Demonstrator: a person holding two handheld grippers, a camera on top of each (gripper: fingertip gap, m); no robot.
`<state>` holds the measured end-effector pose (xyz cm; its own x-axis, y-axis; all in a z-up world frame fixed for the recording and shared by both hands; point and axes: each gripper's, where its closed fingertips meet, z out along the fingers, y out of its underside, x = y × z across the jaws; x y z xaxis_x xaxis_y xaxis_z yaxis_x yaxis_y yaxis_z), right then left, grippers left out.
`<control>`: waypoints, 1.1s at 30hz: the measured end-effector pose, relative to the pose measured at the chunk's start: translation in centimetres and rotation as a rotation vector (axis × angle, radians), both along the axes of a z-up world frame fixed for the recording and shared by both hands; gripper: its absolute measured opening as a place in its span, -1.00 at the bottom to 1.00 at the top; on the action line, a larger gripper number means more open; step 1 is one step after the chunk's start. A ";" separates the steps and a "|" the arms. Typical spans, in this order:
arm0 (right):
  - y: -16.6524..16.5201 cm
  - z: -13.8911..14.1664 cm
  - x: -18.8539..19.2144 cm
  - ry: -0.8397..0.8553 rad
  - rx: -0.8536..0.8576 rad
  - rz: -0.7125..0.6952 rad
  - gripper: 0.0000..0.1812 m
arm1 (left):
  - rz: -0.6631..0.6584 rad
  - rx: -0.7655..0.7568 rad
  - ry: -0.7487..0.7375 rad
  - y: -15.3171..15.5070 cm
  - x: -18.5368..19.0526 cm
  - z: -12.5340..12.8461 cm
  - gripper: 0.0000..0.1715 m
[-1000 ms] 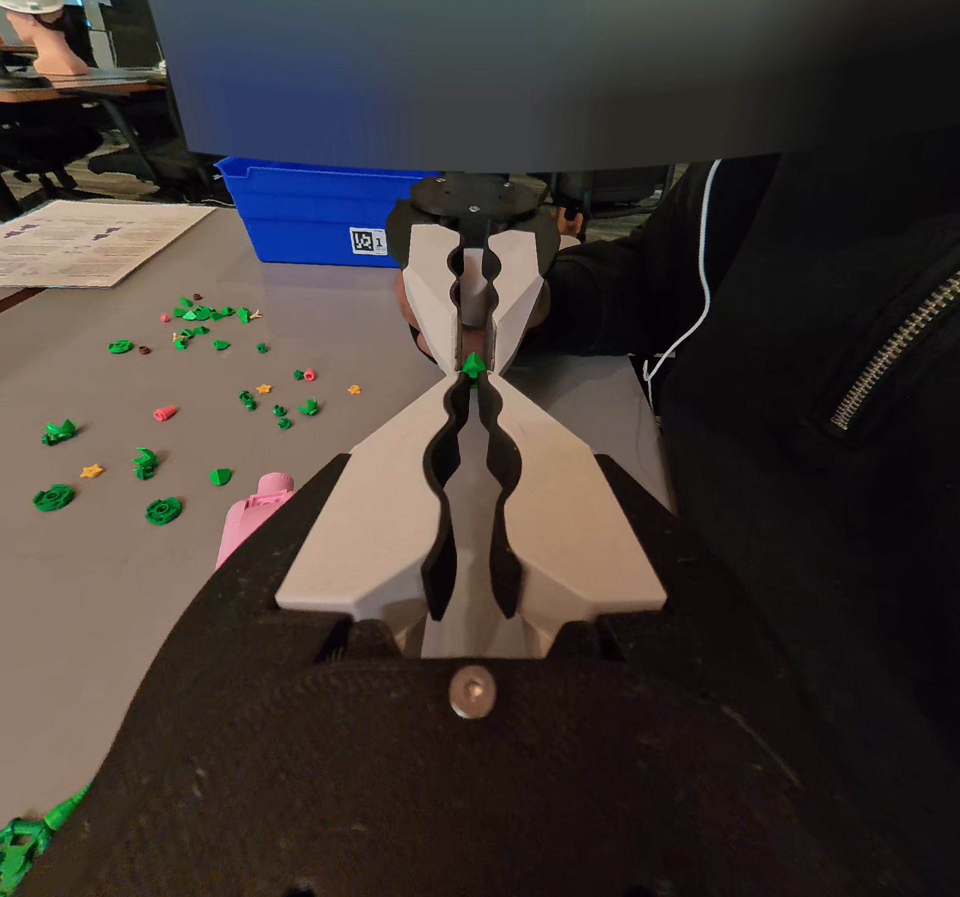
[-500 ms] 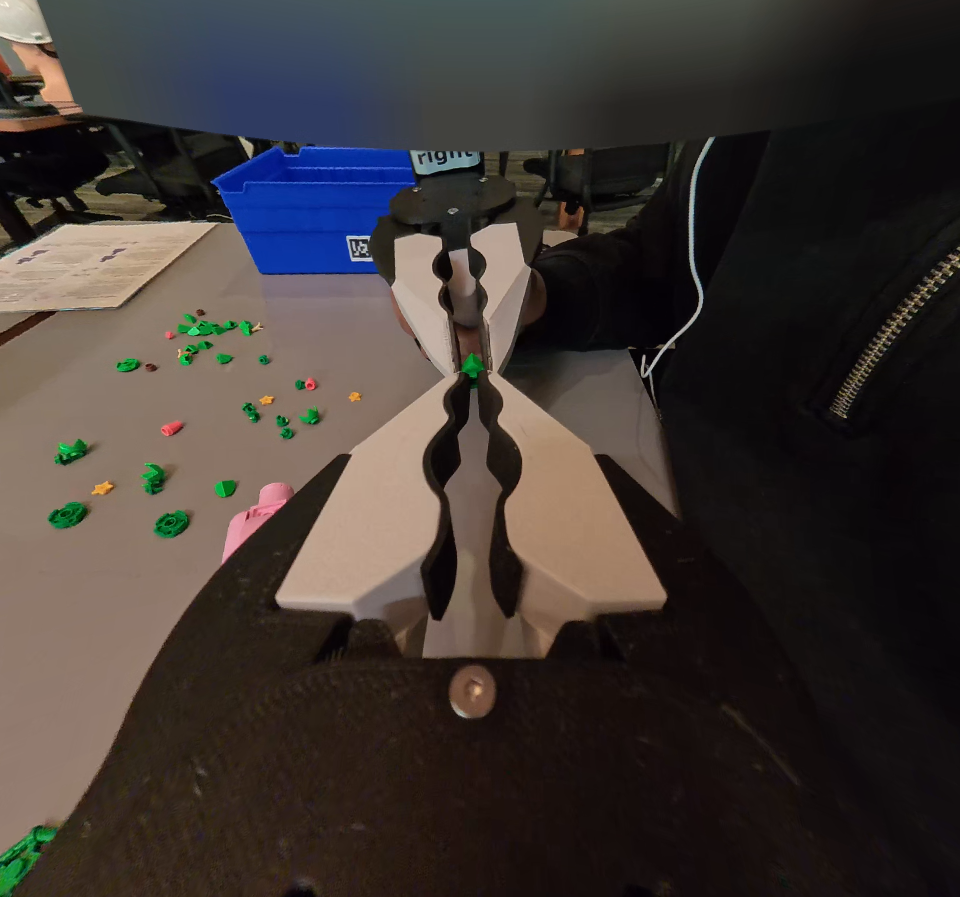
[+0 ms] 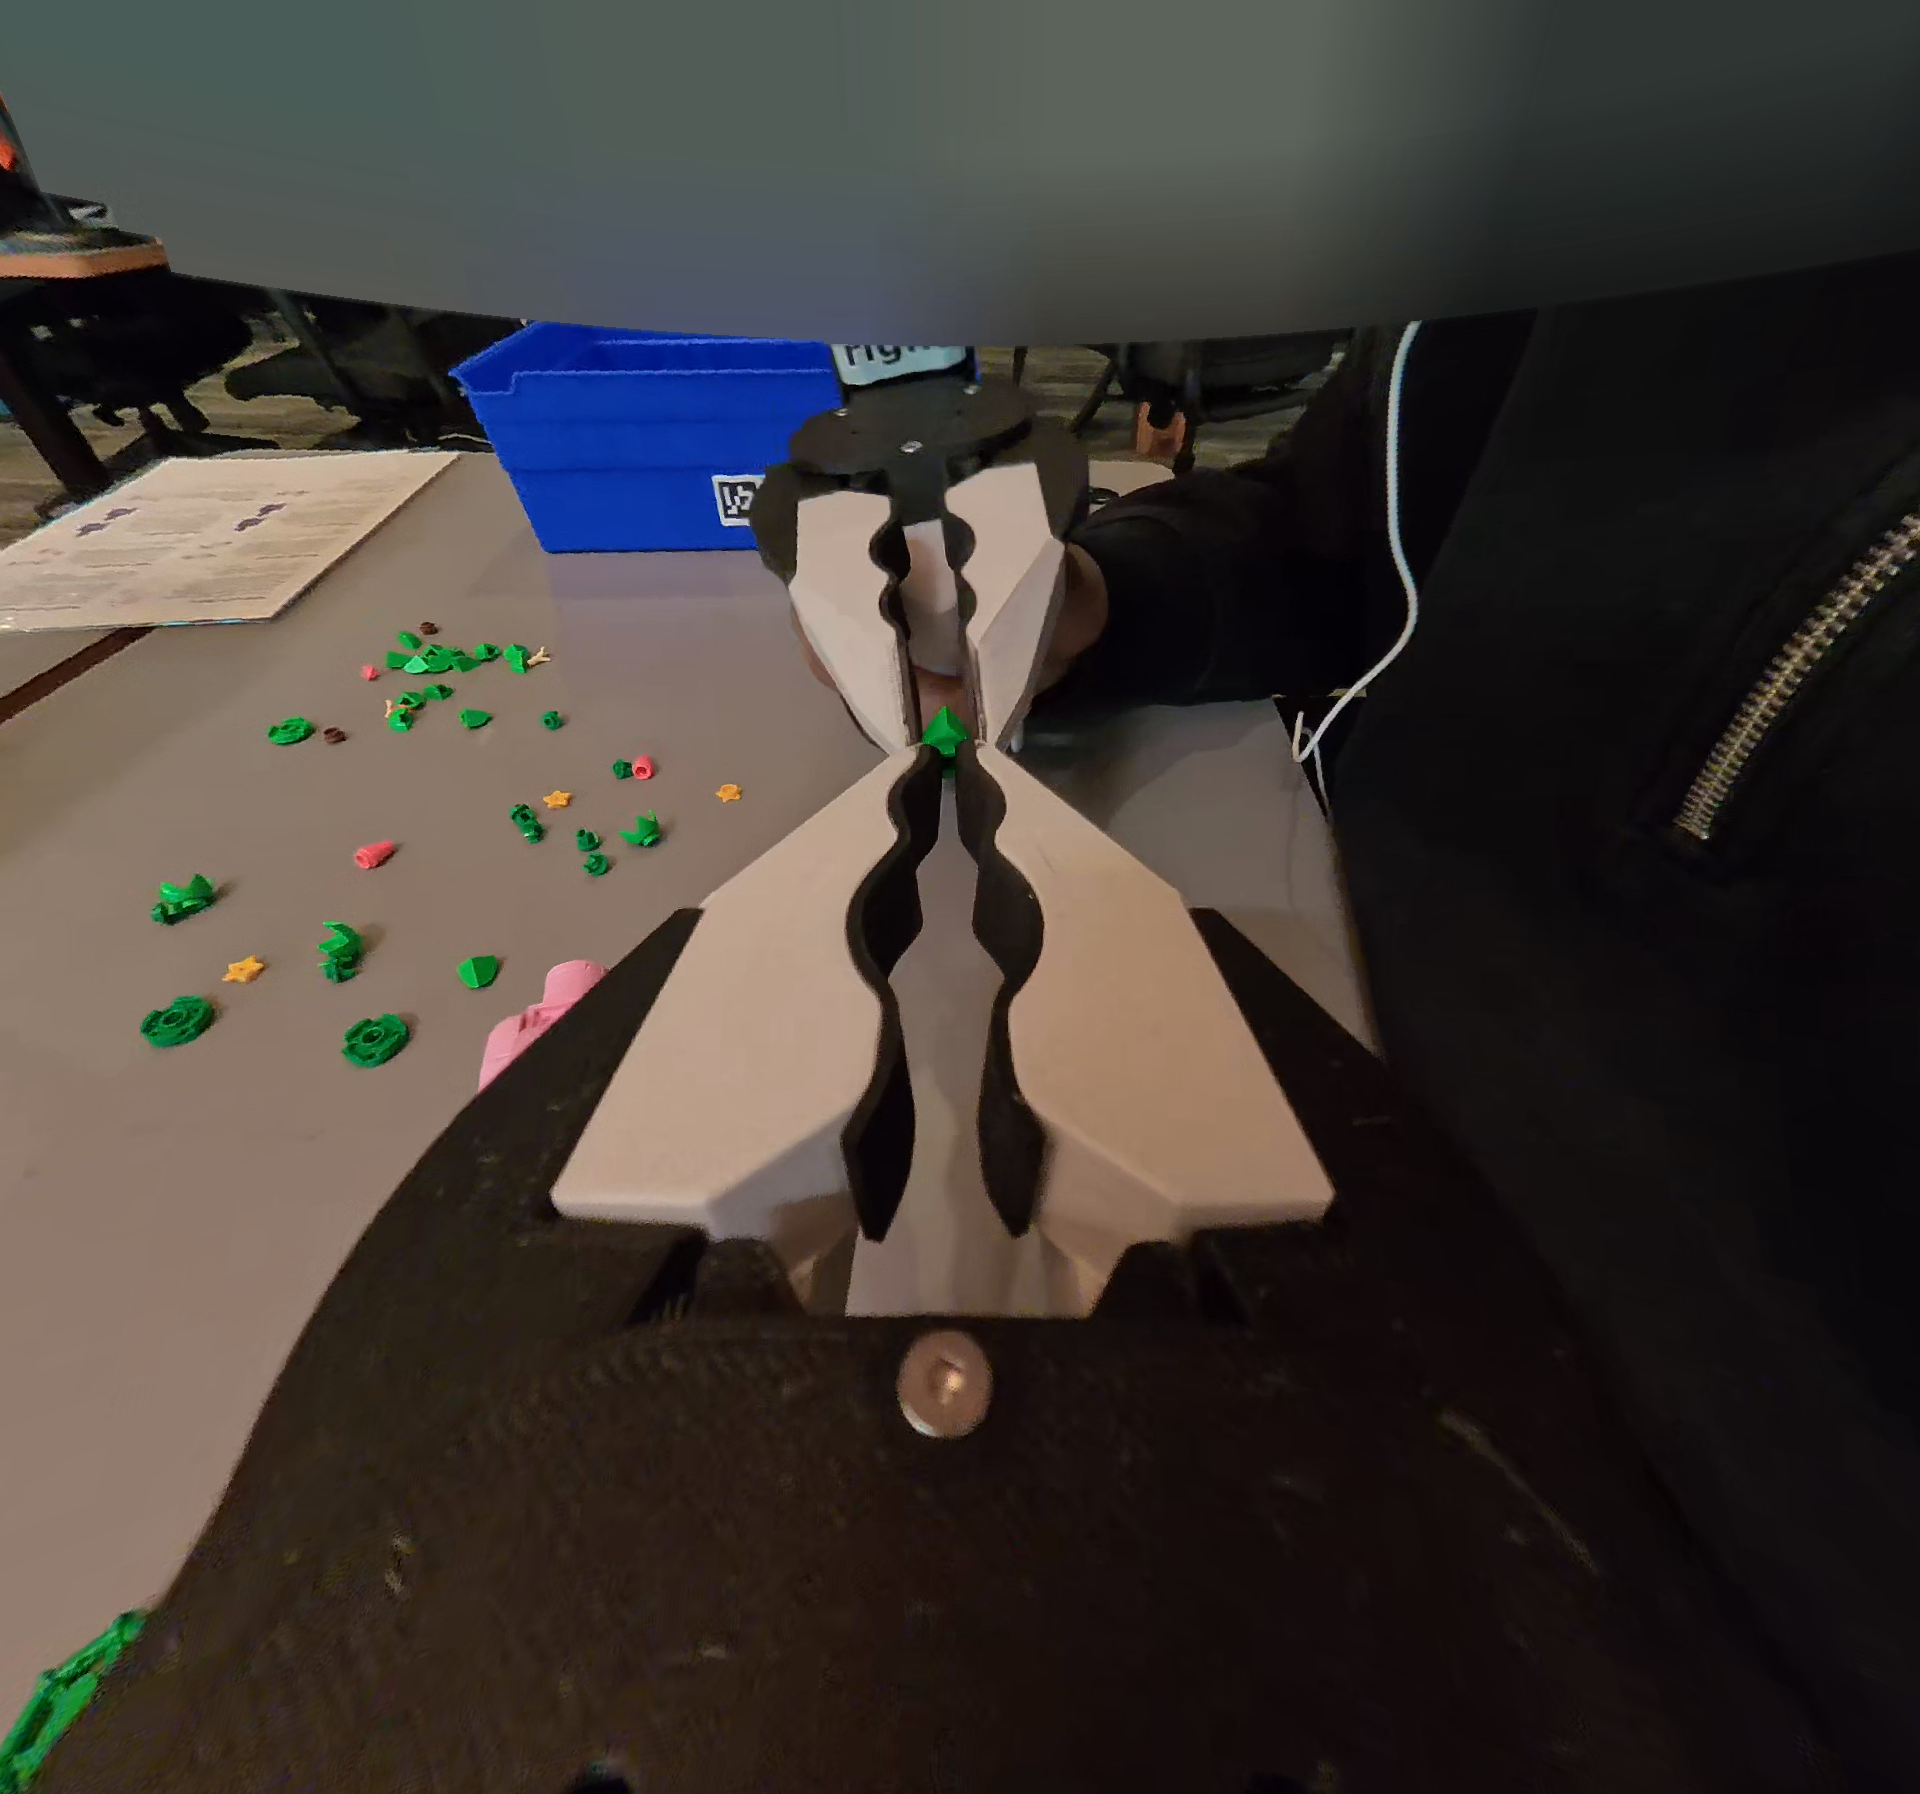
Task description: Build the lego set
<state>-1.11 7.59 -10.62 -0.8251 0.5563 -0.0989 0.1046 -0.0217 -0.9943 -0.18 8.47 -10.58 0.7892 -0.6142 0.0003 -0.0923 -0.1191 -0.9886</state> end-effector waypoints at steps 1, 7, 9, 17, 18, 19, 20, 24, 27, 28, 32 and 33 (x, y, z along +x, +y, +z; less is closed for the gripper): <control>0.0 0.1 0.0 0.027 0.018 -0.010 -0.91 | 0.001 0.003 -0.003 0.0 0.0 0.1 -1.00; 0.7 0.8 0.0 0.008 -0.048 -0.005 -0.82 | 0.030 0.037 0.059 0.1 -0.1 0.0 -1.00; 0.8 0.7 -0.1 -0.036 -0.088 0.005 -0.80 | 0.039 0.049 0.065 0.1 -0.2 0.1 -1.00; 0.3 0.4 0.0 -0.131 -0.165 0.057 -0.93 | 0.053 0.061 0.098 0.1 -0.1 -0.1 -1.00; 0.3 0.4 0.0 -0.132 -0.167 0.059 -0.93 | 0.053 0.062 0.097 0.2 -0.1 -0.1 -1.00; 0.2 0.5 0.1 -0.134 -0.168 0.059 -0.93 | 0.053 0.062 0.096 0.2 -0.1 -0.1 -1.00; 0.2 0.5 0.1 -0.136 -0.170 0.060 -0.93 | 0.054 0.064 0.098 0.2 -0.1 -0.1 -1.00; 0.3 0.4 0.1 -0.157 -0.182 0.069 -0.93 | 0.064 0.071 0.117 0.2 -0.1 -0.1 -1.00; 0.4 0.4 0.1 -0.174 -0.194 0.074 -0.93 | 0.069 0.074 0.125 0.2 -0.1 -0.1 -1.00; 0.4 0.4 0.0 -0.181 -0.199 0.074 -0.94 | 0.073 0.077 0.130 0.2 -0.1 -0.1 -1.00; 0.6 0.4 0.0 -0.217 -0.225 0.093 -0.94 | 0.081 0.086 0.148 0.3 -0.1 -0.1 -1.00; 0.6 0.4 0.0 -0.230 -0.235 0.100 -0.94 | 0.082 0.087 0.149 0.3 -0.1 -0.1 -1.00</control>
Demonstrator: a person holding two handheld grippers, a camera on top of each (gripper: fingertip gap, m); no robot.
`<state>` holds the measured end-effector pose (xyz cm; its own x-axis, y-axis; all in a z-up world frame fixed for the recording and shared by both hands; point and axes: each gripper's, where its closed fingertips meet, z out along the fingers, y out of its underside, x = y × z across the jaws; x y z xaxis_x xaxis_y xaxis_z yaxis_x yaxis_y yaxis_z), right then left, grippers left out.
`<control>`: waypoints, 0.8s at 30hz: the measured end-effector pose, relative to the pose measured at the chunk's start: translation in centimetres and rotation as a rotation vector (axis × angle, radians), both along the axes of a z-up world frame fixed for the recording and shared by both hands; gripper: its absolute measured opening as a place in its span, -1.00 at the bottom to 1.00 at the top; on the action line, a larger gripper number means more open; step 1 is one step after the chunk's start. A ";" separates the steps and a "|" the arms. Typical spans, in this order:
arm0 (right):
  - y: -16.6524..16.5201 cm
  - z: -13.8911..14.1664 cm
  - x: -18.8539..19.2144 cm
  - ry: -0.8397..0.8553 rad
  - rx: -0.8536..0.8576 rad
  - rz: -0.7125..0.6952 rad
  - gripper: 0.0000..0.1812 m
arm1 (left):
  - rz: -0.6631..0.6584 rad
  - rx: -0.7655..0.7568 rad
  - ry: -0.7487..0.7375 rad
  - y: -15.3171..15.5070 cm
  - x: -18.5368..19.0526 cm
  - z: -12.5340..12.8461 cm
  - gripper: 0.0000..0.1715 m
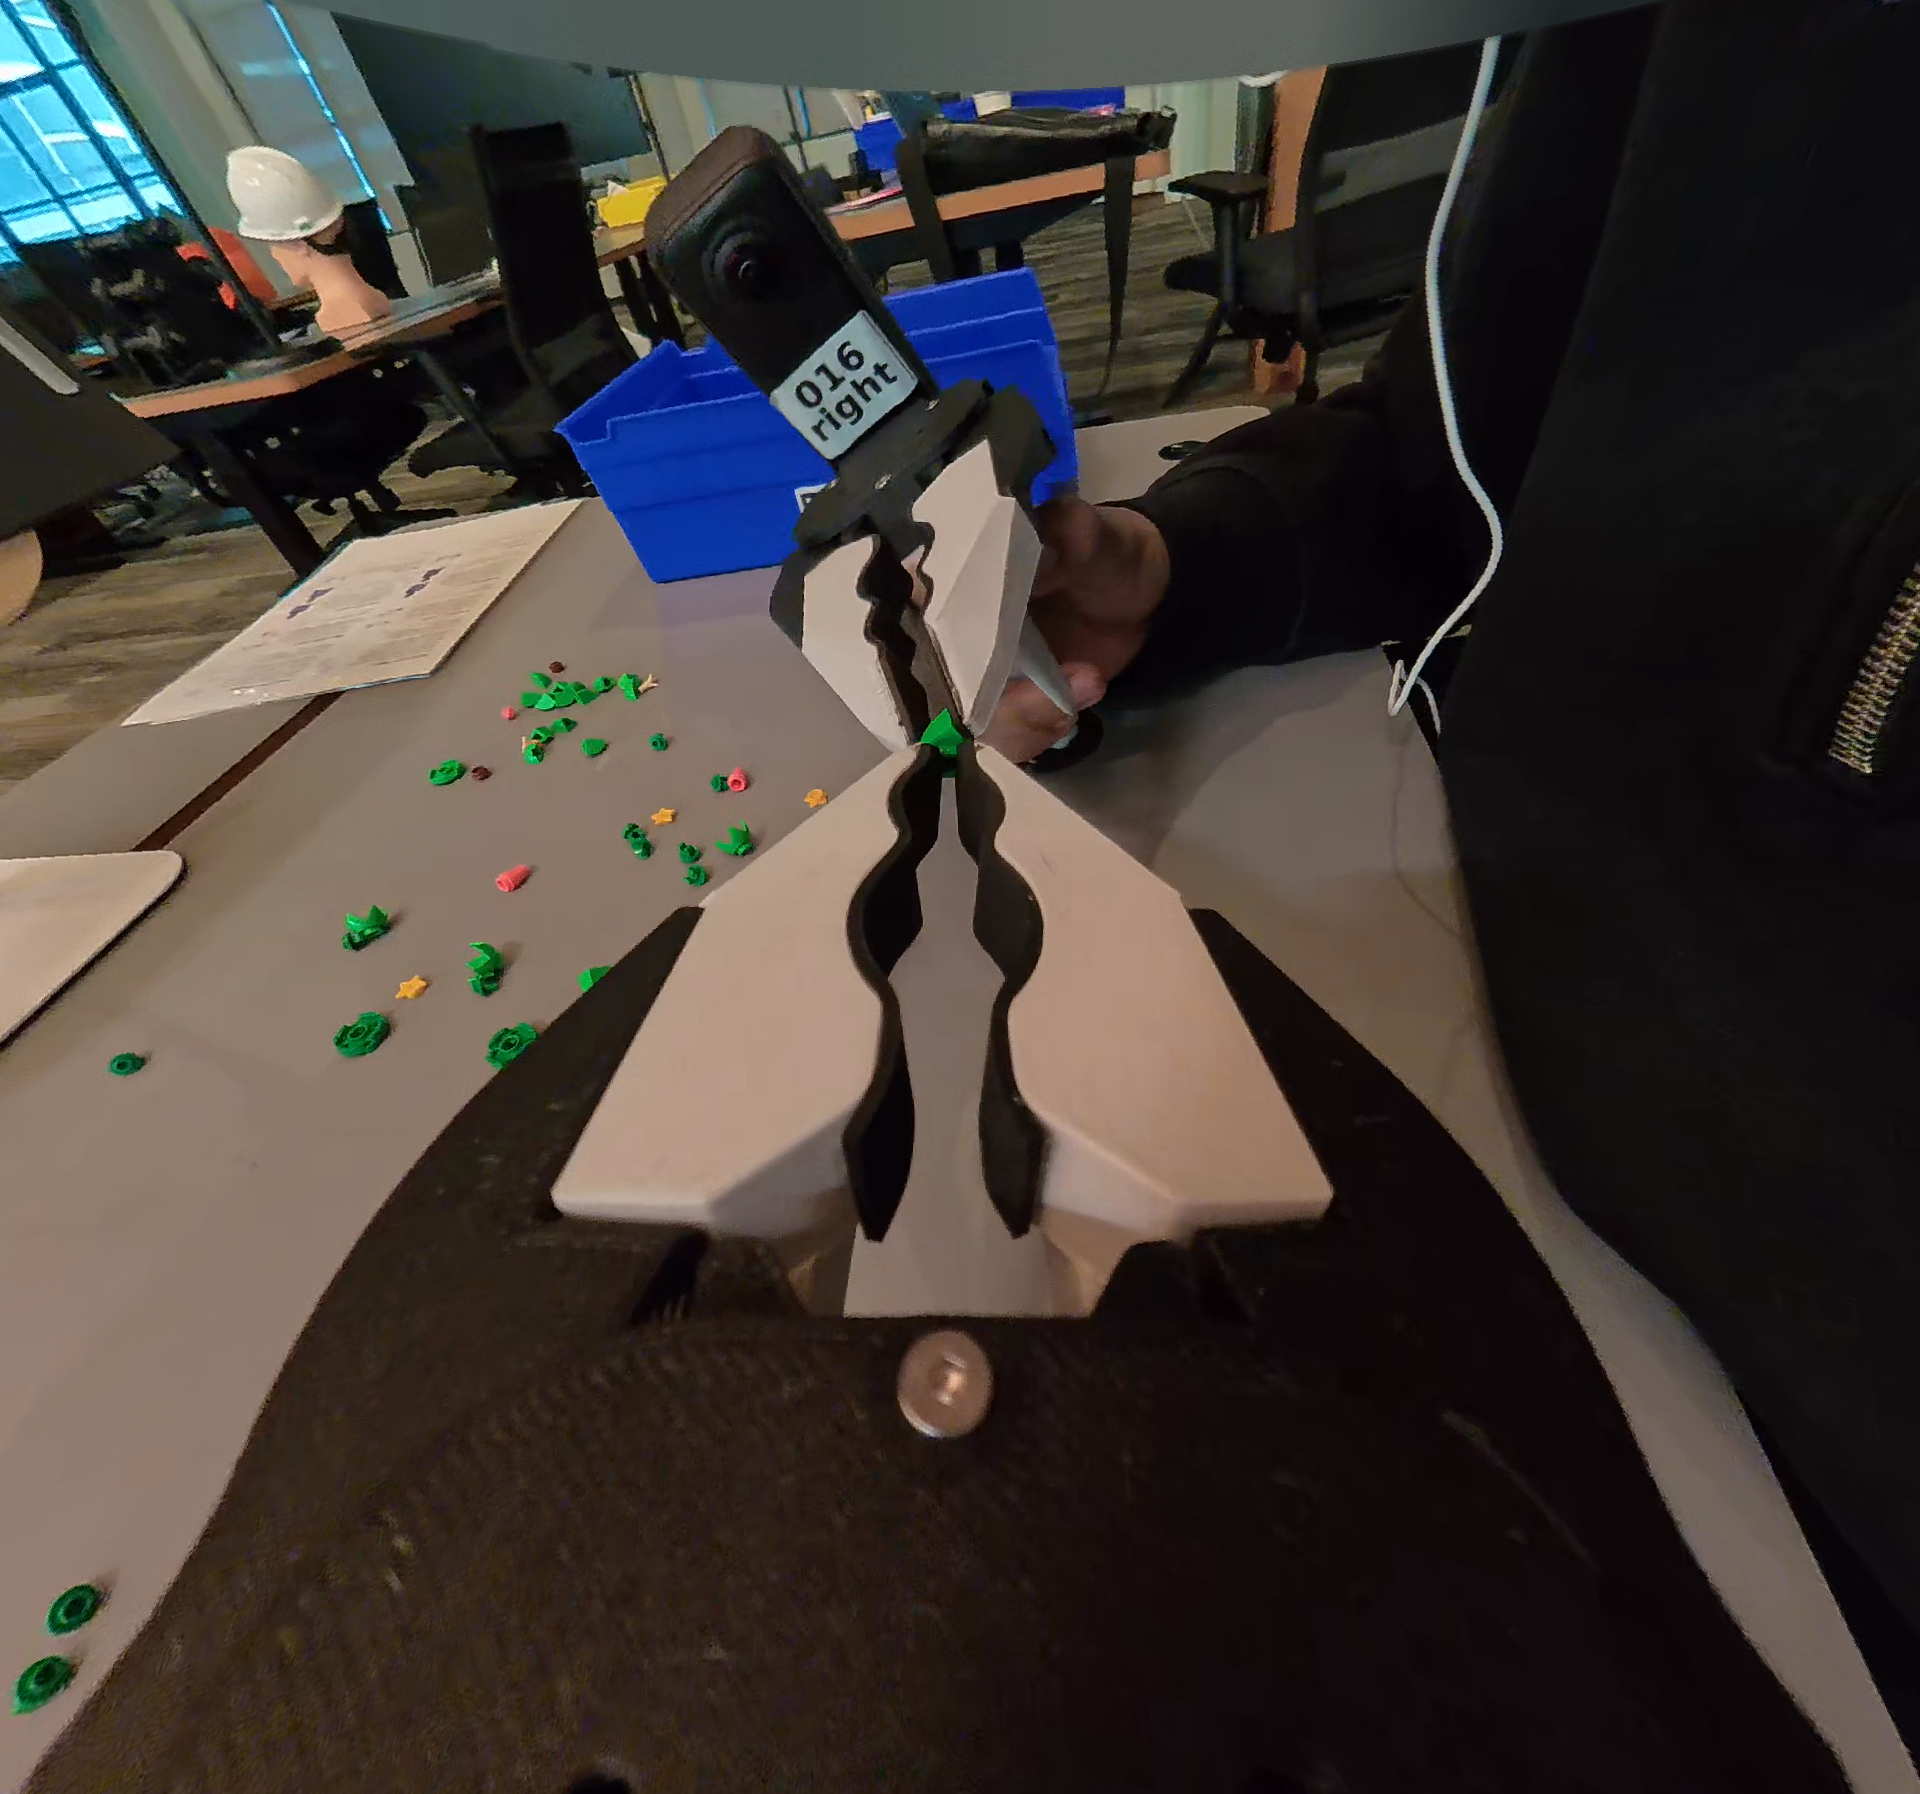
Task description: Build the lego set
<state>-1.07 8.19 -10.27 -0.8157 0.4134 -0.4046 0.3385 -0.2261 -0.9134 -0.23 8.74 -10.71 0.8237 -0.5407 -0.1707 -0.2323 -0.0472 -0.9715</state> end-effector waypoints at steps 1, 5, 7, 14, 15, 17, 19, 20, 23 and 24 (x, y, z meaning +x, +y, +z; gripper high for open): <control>0.1 0.0 0.0 -0.012 -0.012 0.007 -0.94 | 0.001 0.001 0.000 0.0 0.0 0.0 -1.00; 0.0 0.0 0.0 -0.052 -0.048 0.030 -0.94 | 0.003 0.001 0.003 0.0 0.0 0.0 -1.00; 0.1 -0.1 -0.1 -0.067 -0.060 0.038 -0.94 | 0.008 0.003 0.009 0.0 0.0 0.0 -1.00; 0.2 0.0 0.0 -0.104 -0.098 0.055 -0.94 | 0.010 0.005 0.002 0.1 0.1 0.1 -1.00; 0.2 0.0 0.0 -0.115 -0.099 0.058 -0.95 | 0.014 0.006 0.010 0.1 0.0 0.0 -1.00; 0.3 -0.2 0.1 -0.153 -0.117 0.073 -0.95 | 0.021 0.001 0.019 0.1 0.1 -0.1 -1.00; 0.3 -0.1 0.0 -0.195 -0.159 0.089 -0.95 | 0.022 -0.003 0.007 0.1 0.0 0.0 -1.00; 0.3 0.0 0.0 -0.211 -0.180 0.095 -0.95 | 0.022 -0.003 0.000 0.1 0.0 0.1 -1.00; 0.4 0.0 0.0 -0.253 -0.228 0.115 -0.95 | 0.037 0.005 0.016 0.2 0.0 0.1 -1.00; 0.4 0.0 -0.1 -0.261 -0.235 0.118 -0.95 | 0.042 0.008 0.024 0.2 0.0 0.1 -1.00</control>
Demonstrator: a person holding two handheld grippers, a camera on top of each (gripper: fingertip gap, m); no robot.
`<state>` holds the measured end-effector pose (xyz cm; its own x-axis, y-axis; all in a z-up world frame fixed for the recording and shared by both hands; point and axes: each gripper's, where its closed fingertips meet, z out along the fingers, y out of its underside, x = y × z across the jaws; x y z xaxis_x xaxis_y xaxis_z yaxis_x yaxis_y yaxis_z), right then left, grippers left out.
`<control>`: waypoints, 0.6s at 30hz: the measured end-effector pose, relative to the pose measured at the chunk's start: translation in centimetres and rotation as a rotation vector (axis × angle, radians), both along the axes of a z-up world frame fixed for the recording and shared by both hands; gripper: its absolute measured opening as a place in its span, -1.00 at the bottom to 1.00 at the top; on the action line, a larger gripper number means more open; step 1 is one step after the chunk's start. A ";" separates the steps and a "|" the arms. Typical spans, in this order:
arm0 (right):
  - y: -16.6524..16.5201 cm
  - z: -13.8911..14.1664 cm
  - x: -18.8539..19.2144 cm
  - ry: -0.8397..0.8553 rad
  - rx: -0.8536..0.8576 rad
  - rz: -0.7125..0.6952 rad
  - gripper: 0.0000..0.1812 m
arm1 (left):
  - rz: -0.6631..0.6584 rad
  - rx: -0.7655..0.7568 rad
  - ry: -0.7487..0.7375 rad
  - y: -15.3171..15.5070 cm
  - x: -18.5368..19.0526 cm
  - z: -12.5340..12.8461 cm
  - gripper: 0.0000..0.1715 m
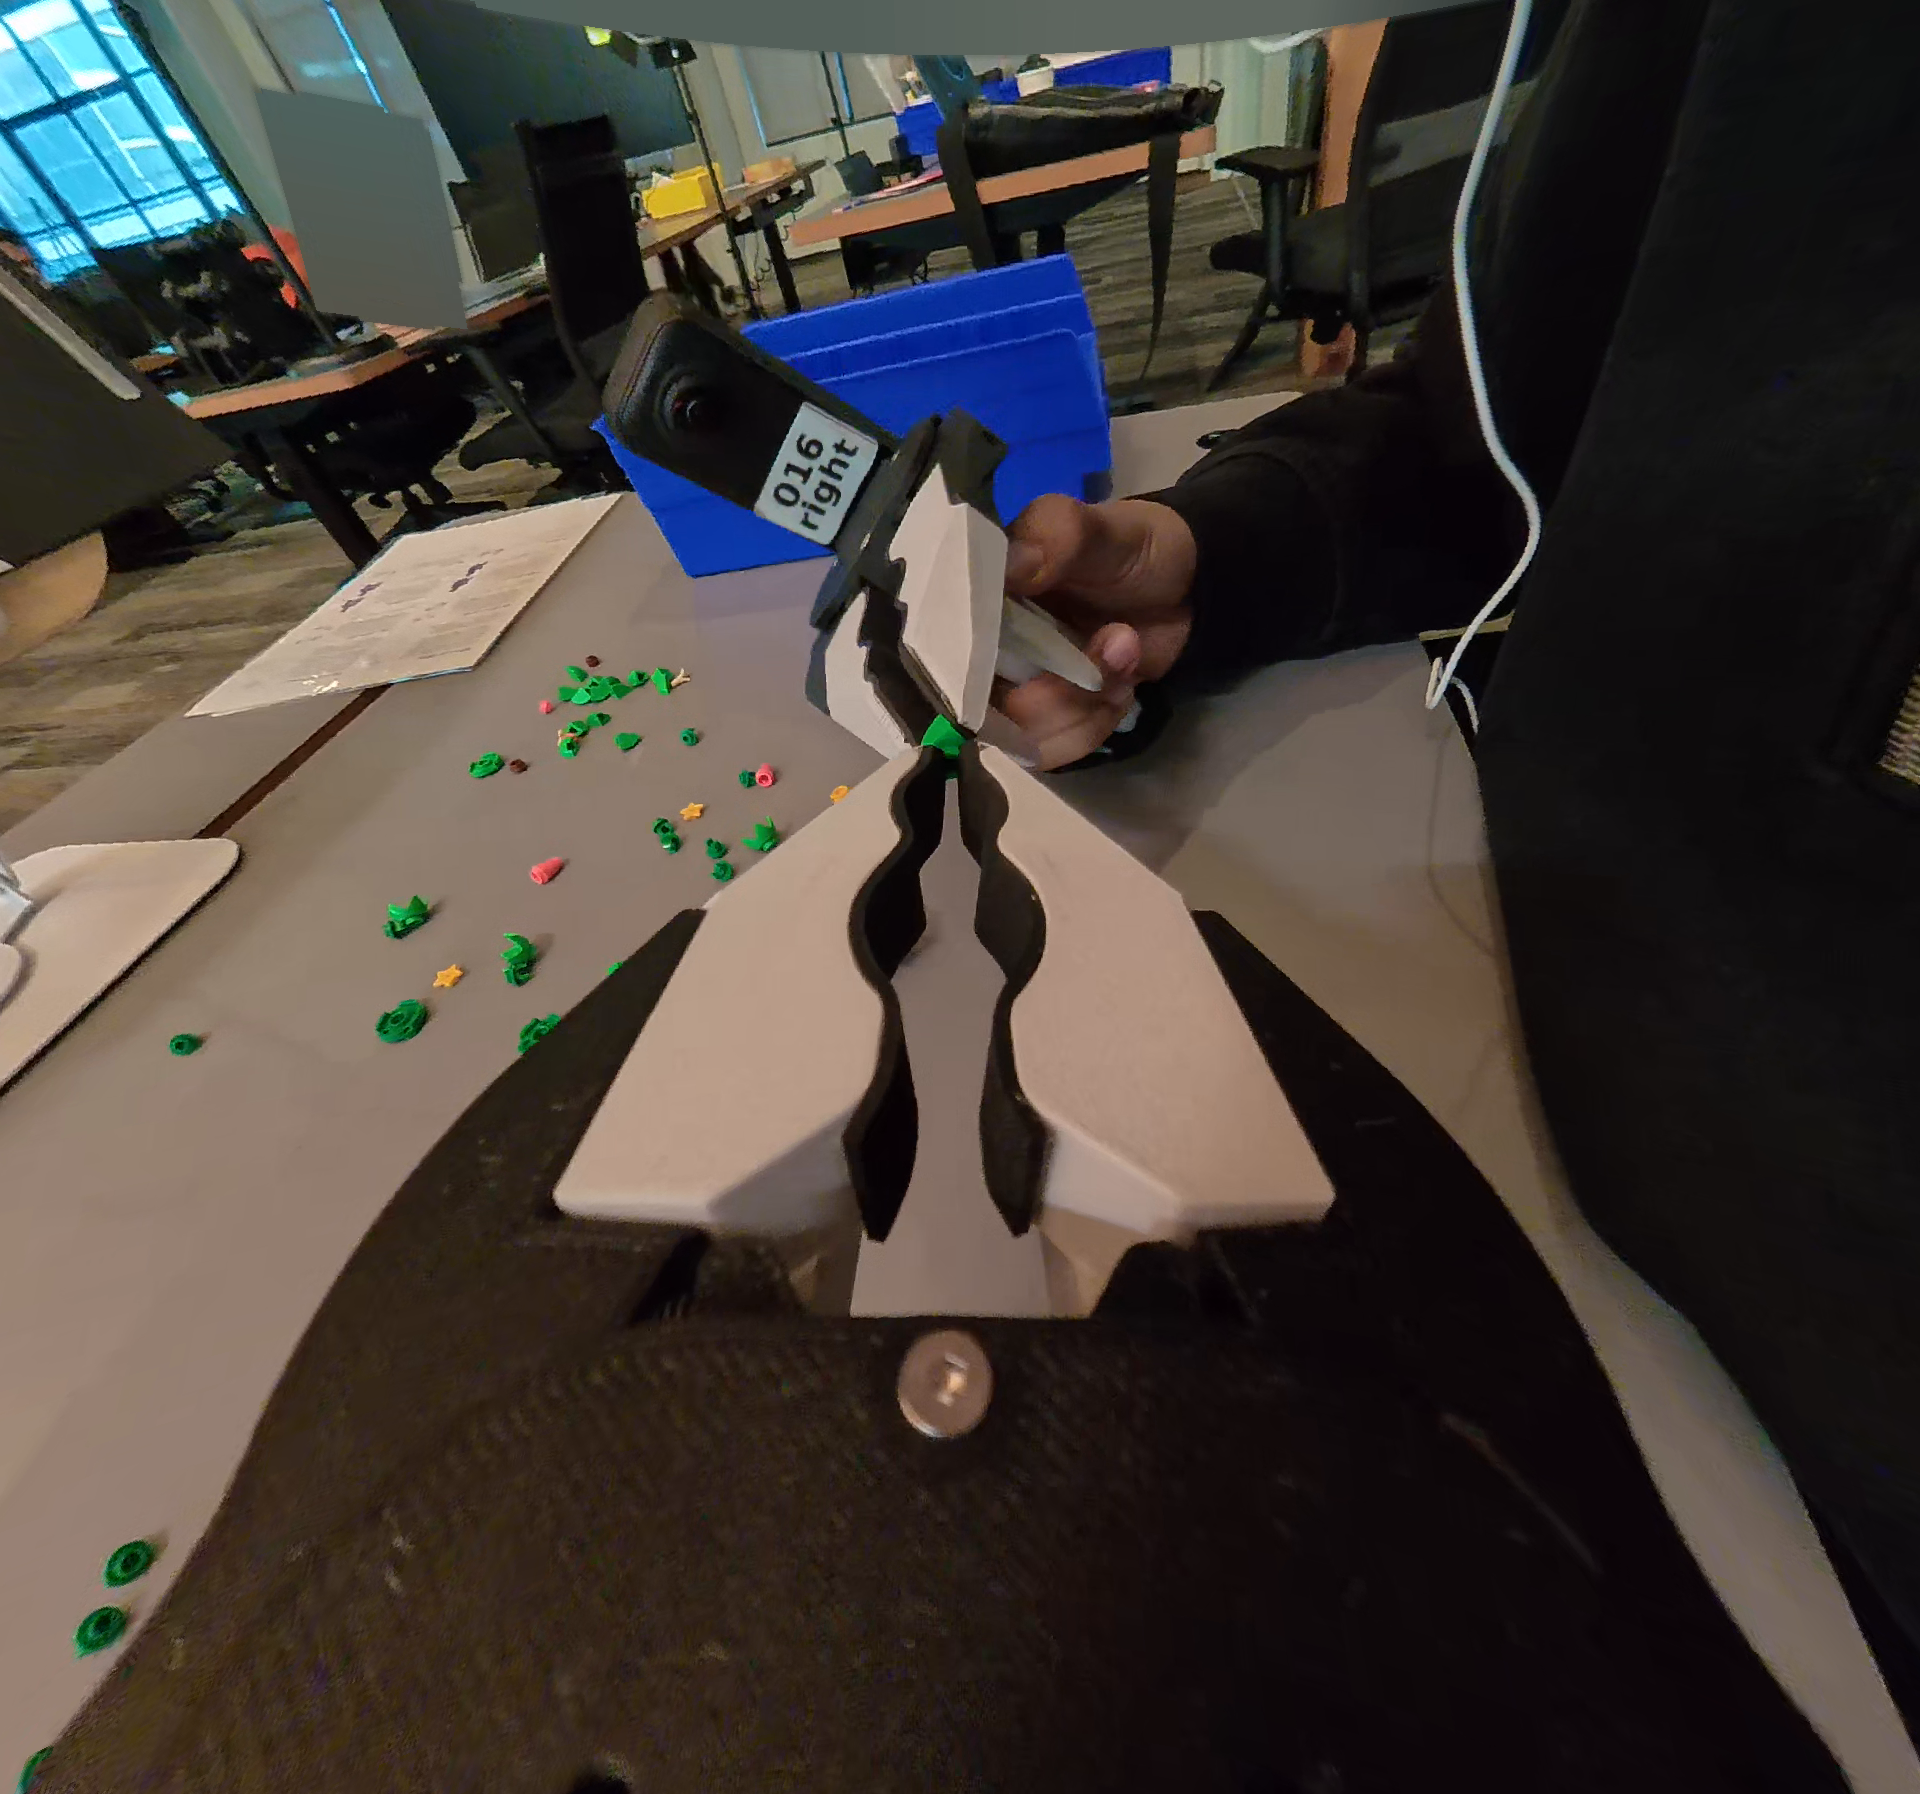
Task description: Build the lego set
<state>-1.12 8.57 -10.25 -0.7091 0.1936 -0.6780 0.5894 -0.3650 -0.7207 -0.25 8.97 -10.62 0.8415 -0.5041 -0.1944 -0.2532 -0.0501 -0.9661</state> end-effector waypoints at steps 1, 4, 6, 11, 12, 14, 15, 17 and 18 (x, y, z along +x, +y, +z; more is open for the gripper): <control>0.0 0.0 0.0 -0.009 -0.006 0.002 -0.95 | 0.005 0.003 0.009 0.0 0.0 0.0 -1.00; 0.0 -0.1 -0.1 -0.037 -0.022 0.011 -0.95 | 0.019 0.009 0.040 0.1 0.0 -0.1 -1.00; 0.0 -0.1 -0.1 -0.051 -0.035 0.018 -0.95 | 0.022 0.008 0.046 0.1 0.0 -0.2 -1.00; 0.1 -0.3 0.0 -0.096 -0.060 0.038 -0.95 | 0.042 0.021 0.100 0.1 0.0 -0.4 -1.00; 0.1 -0.4 -0.1 -0.102 -0.064 0.038 -0.95 | 0.047 0.022 0.111 0.1 0.0 -0.4 -1.00; 0.1 -0.5 -0.1 -0.119 -0.078 0.043 -0.95 | 0.052 0.023 0.123 0.2 -0.1 -0.5 -1.00; 0.1 -0.5 -0.1 -0.128 -0.085 0.044 -0.95 | 0.057 0.026 0.136 0.2 -0.1 -0.5 -1.00; 0.1 -0.6 -0.2 -0.149 -0.098 0.048 -0.96 | 0.073 0.033 0.170 0.2 -0.2 -0.7 -1.00; 0.1 -0.7 -0.2 -0.158 -0.108 0.052 -0.95 | 0.079 0.036 0.184 0.3 -0.2 -0.8 -1.00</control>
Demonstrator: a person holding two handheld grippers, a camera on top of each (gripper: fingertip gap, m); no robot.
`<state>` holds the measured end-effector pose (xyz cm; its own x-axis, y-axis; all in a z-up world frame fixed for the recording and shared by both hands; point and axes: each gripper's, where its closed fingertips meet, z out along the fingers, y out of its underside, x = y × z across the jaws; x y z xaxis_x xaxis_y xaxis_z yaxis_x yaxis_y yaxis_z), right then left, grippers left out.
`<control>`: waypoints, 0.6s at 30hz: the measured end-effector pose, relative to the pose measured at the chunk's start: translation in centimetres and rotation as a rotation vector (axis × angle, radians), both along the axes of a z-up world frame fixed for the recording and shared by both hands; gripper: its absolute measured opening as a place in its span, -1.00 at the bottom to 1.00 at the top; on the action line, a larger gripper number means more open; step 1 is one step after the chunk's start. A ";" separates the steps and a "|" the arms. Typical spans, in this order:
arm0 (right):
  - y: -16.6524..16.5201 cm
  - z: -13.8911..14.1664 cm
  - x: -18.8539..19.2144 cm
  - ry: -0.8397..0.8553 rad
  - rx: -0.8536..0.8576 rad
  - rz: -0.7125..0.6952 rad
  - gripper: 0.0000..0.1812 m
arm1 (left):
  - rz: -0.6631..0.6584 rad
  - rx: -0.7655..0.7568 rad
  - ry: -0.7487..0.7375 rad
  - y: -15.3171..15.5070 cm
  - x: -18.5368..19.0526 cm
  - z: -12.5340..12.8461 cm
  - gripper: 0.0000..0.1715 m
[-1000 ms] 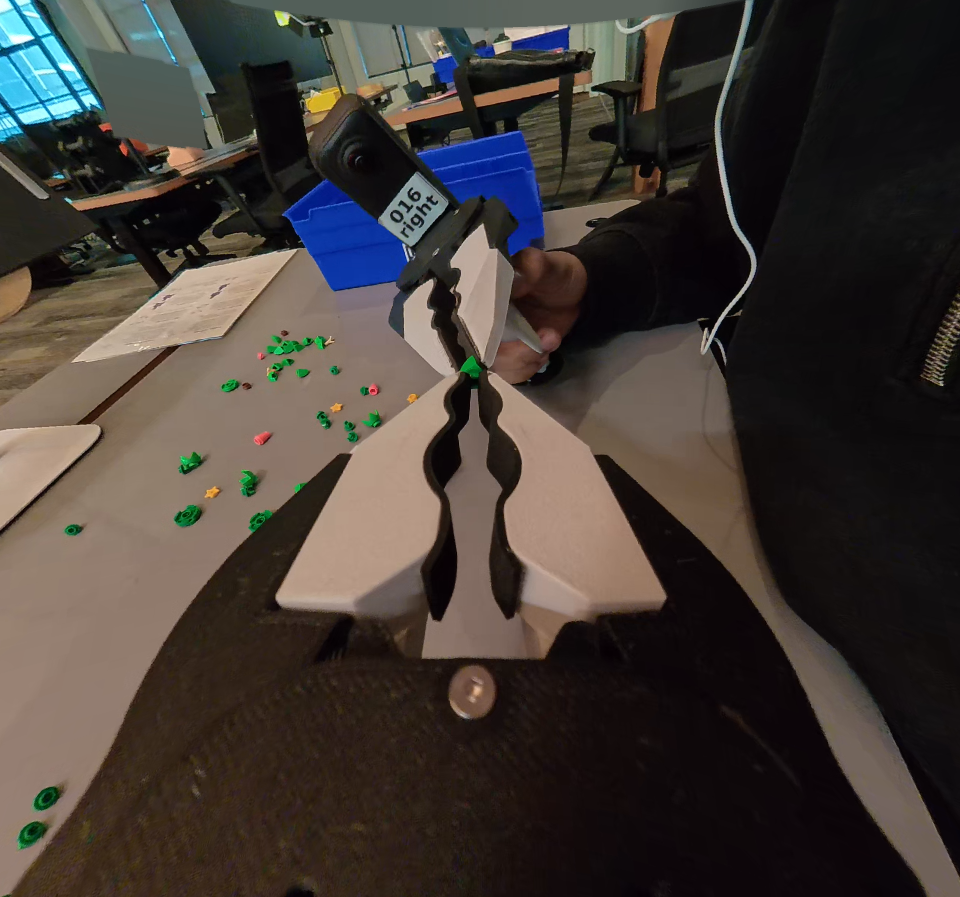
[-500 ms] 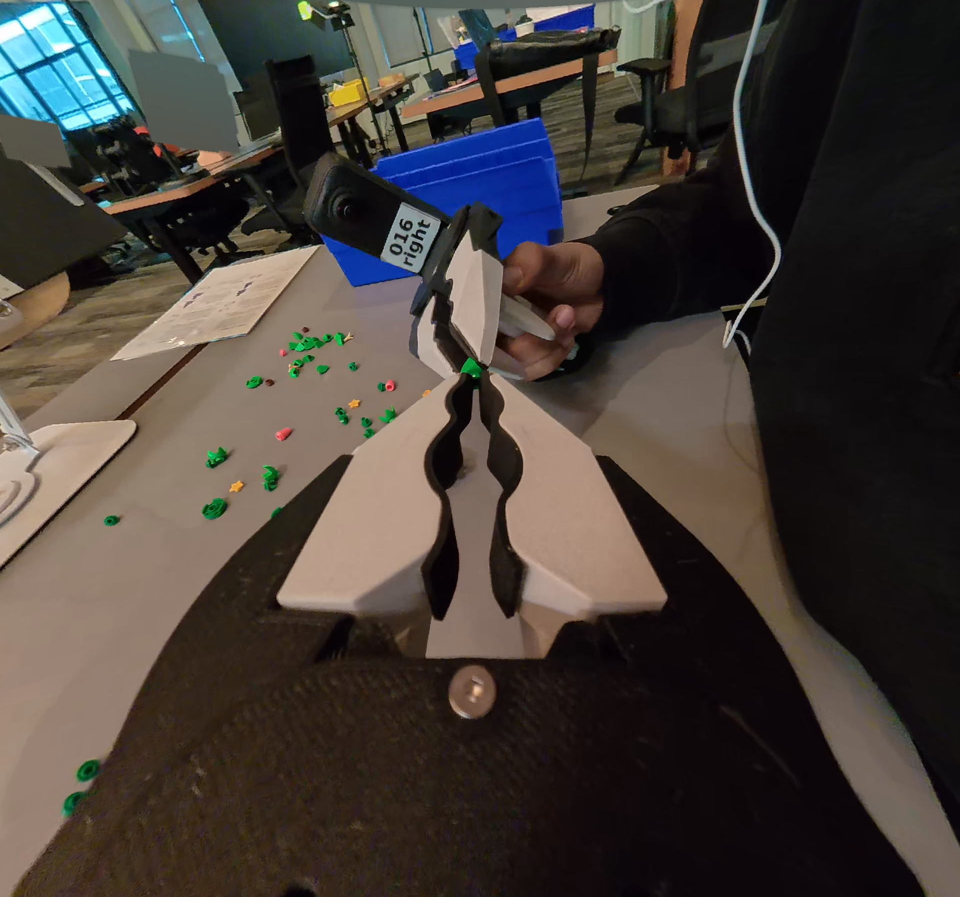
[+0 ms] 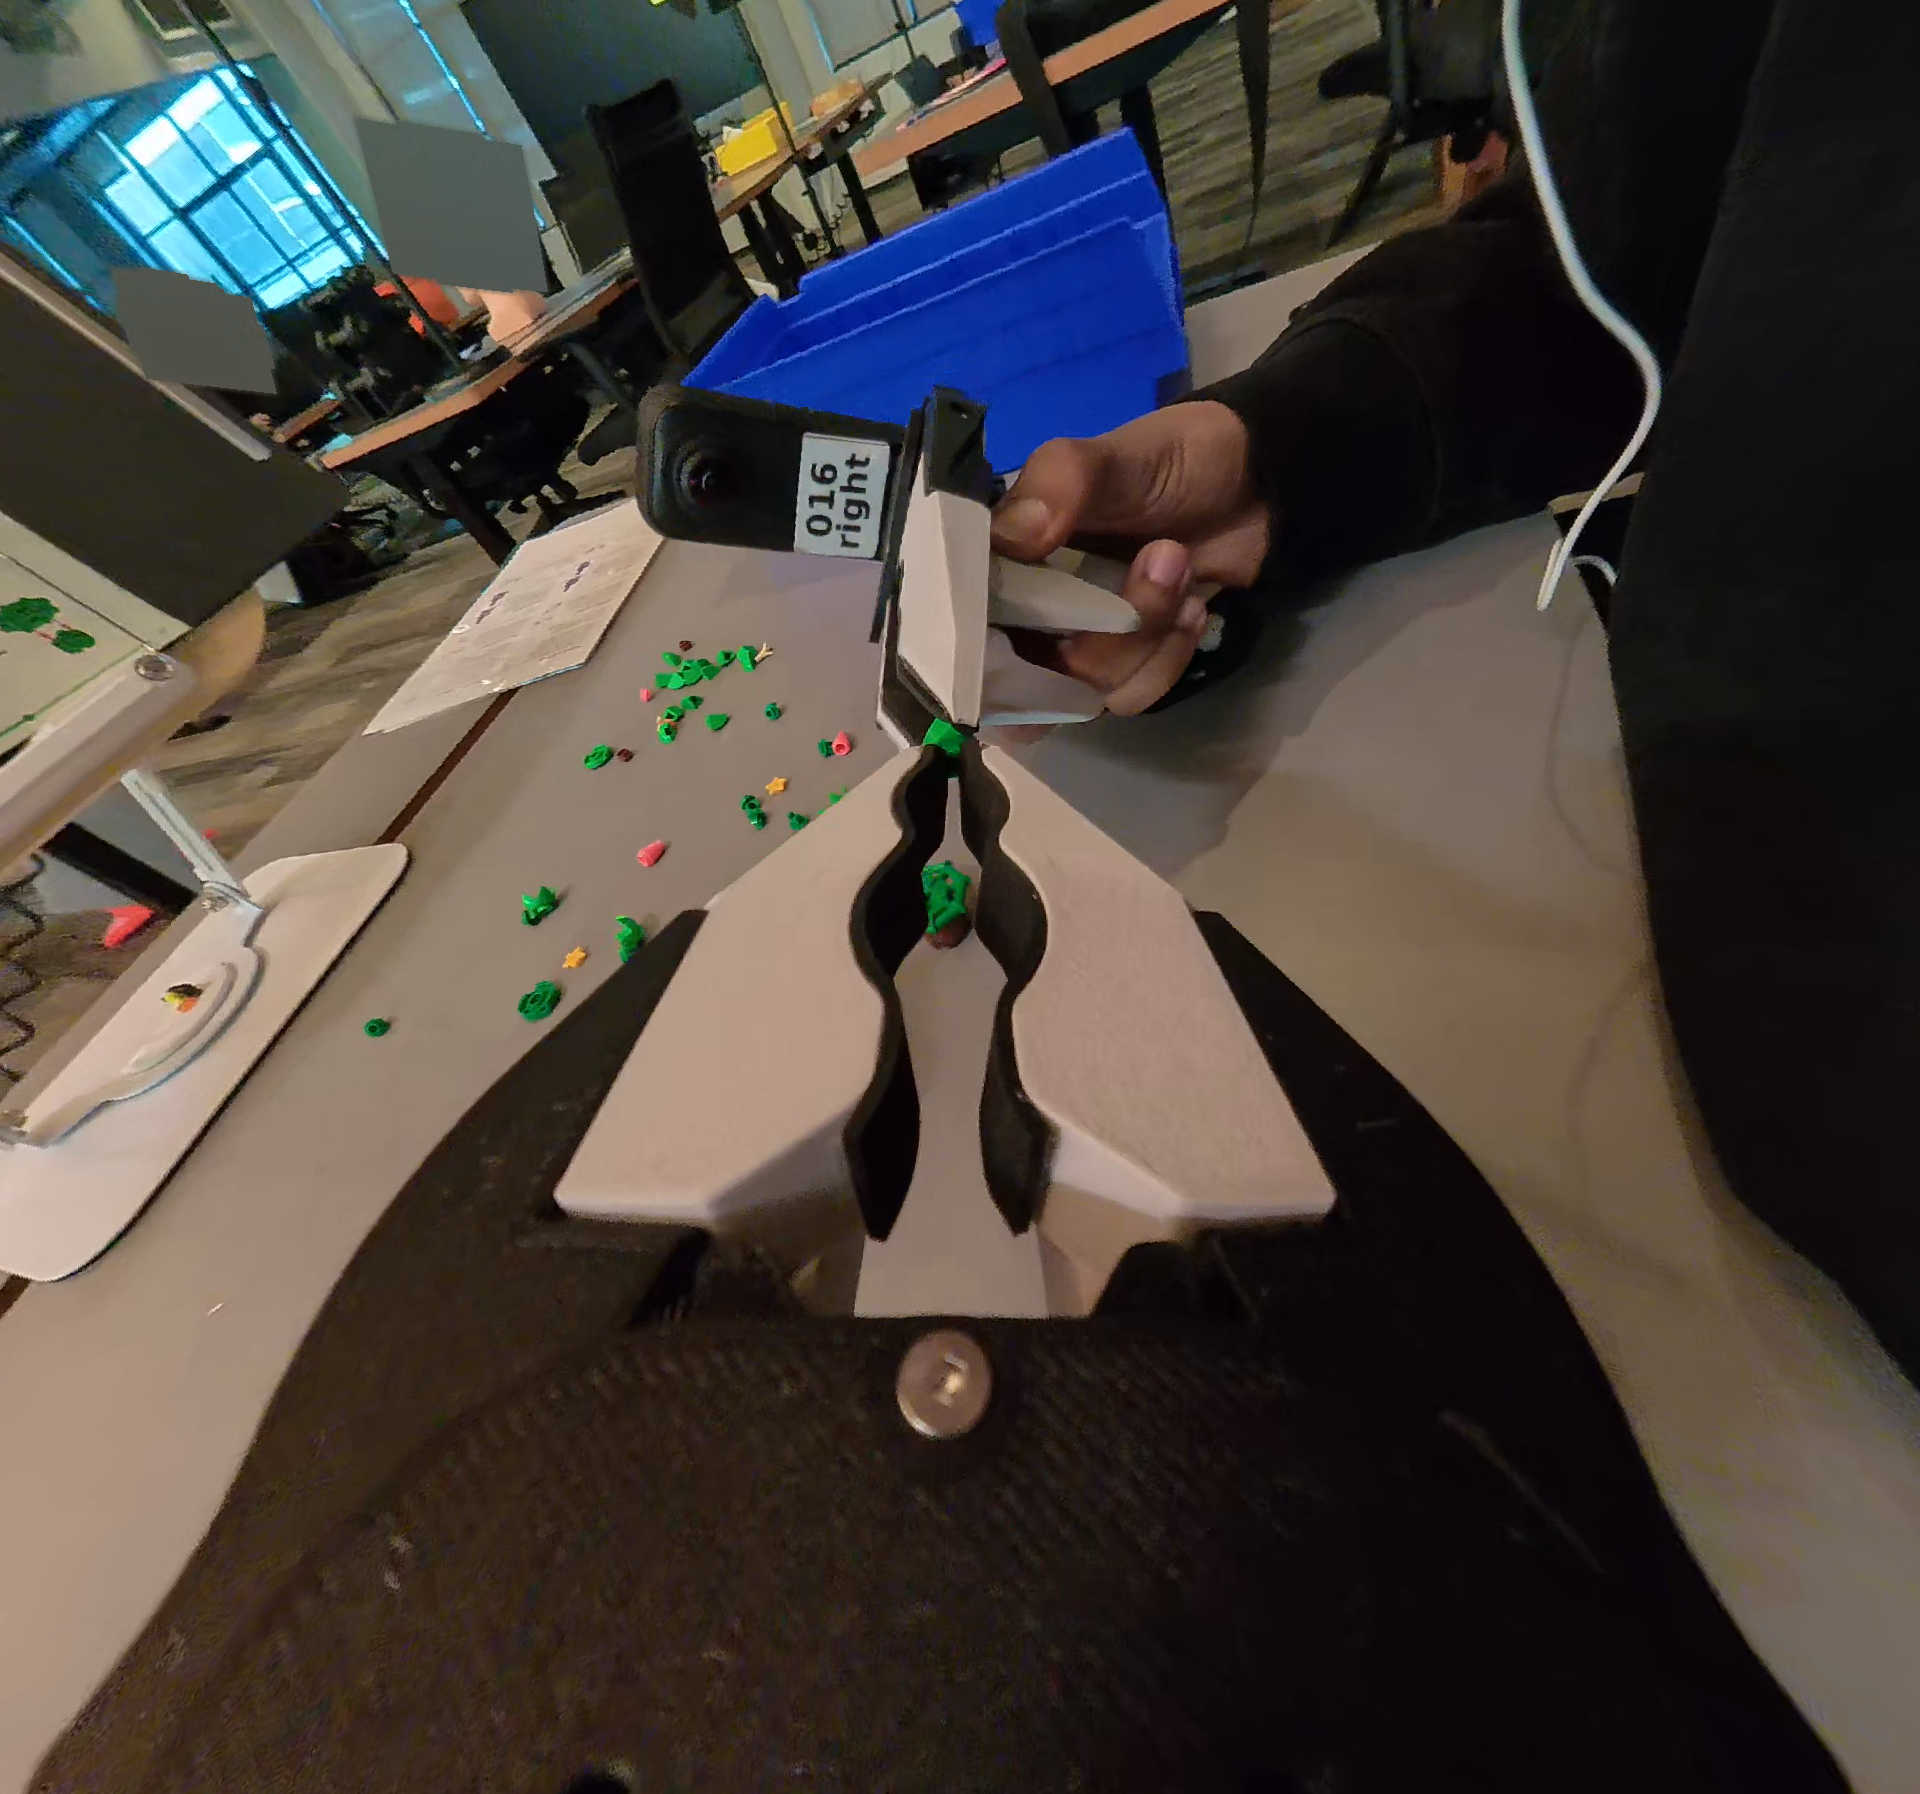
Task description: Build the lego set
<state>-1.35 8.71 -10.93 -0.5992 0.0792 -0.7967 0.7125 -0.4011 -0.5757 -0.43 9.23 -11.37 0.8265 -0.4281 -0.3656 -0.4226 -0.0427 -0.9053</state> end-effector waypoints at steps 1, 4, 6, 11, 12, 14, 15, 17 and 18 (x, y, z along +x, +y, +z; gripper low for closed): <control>0.0 0.0 0.0 -0.007 -0.014 0.005 -0.95 | 0.001 0.003 0.006 0.0 0.0 0.0 -1.00; -0.1 0.0 0.0 -0.031 -0.050 0.019 -0.96 | 0.007 0.018 0.035 0.0 0.0 0.0 -1.00; -0.1 0.0 0.0 -0.035 -0.061 0.022 -0.95 | 0.004 0.020 0.030 0.0 0.0 0.0 -1.00; 0.1 0.5 -0.4 -0.016 -0.068 -0.016 -0.95 | -0.044 0.012 -0.111 0.1 -0.3 0.5 -0.99; 0.2 0.4 -0.5 -0.011 -0.059 -0.025 -0.95 | -0.042 0.015 -0.124 0.2 -0.5 0.5 -0.97; 0.4 0.4 -0.5 -0.004 -0.051 -0.038 -0.95 | -0.013 0.021 -0.136 0.4 -1.0 0.6 -0.86; 0.6 0.4 -0.6 -0.001 -0.049 -0.047 -0.95 | -0.012 0.014 -0.142 0.4 -1.1 0.5 -0.87; 1.0 0.4 -0.7 0.006 -0.037 -0.064 -0.95 | -0.013 0.004 -0.172 0.4 -1.4 0.5 -0.84; 1.1 0.3 -0.7 0.012 -0.027 -0.074 -0.95 | -0.018 0.000 -0.195 0.4 -1.5 0.6 -0.84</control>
<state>-2.06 9.80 -10.59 -0.6018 0.1023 -0.7921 0.6737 -0.4675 -0.5723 -1.96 9.62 -10.77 0.8737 -0.4438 -0.1992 -0.2399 -0.0368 -0.9701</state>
